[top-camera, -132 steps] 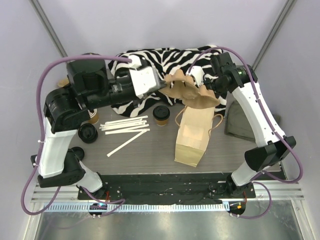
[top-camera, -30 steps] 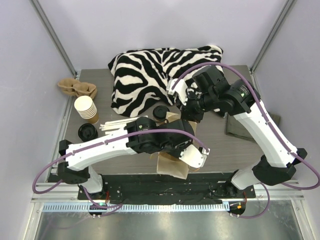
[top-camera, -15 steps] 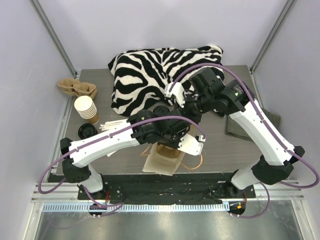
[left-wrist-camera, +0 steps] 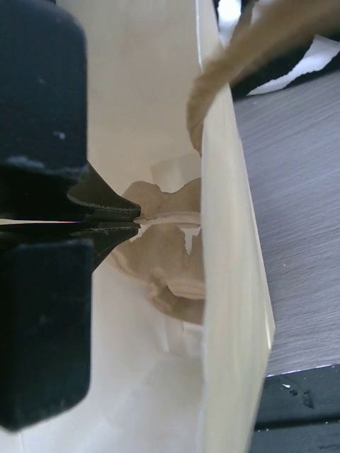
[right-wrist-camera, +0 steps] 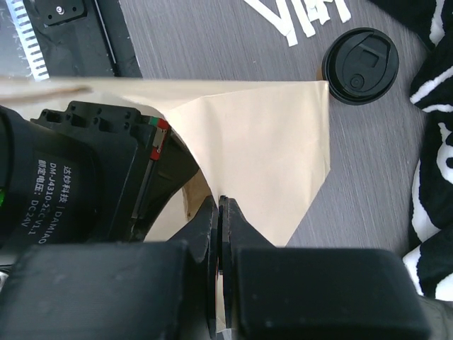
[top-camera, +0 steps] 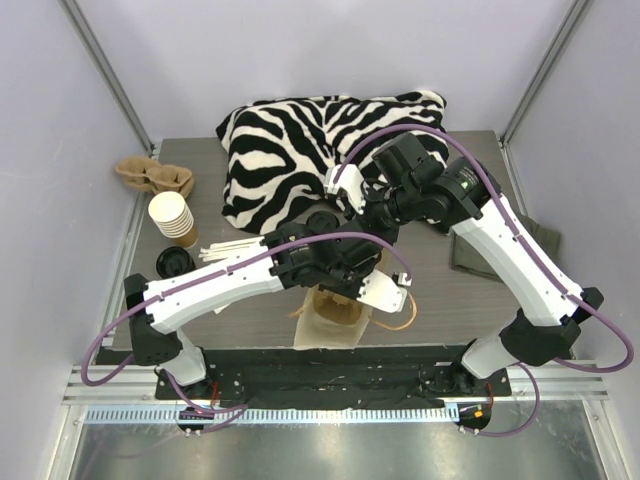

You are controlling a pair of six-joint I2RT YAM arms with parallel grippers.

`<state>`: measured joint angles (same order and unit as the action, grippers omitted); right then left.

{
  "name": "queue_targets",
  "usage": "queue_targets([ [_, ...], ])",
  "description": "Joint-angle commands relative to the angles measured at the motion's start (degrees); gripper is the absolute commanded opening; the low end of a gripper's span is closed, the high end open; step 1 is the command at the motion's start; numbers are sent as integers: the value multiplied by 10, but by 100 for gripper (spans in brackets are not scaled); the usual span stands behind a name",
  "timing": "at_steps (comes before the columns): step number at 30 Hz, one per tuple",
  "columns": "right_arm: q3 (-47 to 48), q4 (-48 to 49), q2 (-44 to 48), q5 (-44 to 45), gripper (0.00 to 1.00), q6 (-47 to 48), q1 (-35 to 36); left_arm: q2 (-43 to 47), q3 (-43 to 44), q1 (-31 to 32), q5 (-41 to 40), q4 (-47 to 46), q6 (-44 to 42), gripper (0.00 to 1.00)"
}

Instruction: Pack the takeout coffee

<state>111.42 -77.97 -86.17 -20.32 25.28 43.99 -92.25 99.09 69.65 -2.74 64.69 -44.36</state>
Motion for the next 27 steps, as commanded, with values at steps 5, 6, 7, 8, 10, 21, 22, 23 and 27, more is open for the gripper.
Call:
queue_targets([
  [5,-11,5,14,-23,1,-1,-8,8,-11,-21,3,-45,0,0],
  [6,-13,5,14,-24,1,-1,-11,9,-12,-23,3,-46,0,0],
  [7,-15,5,14,-25,1,-1,-11,9,-14,-25,1,-47,1,0],
  [8,-16,5,14,-25,1,-2,-13,9,-16,-26,-1,-47,4,1],
  [10,-16,5,14,-25,1,-3,-14,10,-19,-27,-3,-45,9,1],
  [21,-22,5,11,-24,1,-10,-17,22,-44,-28,-42,-54,38,0],
  [22,-23,5,11,-24,1,-11,-17,23,-49,-29,-39,-54,42,0],
  [23,-24,7,10,-23,1,-11,-17,27,-51,-29,-41,-56,45,0],
  [27,-30,10,9,-23,1,-12,-17,39,-65,-29,-56,-75,49,4],
])
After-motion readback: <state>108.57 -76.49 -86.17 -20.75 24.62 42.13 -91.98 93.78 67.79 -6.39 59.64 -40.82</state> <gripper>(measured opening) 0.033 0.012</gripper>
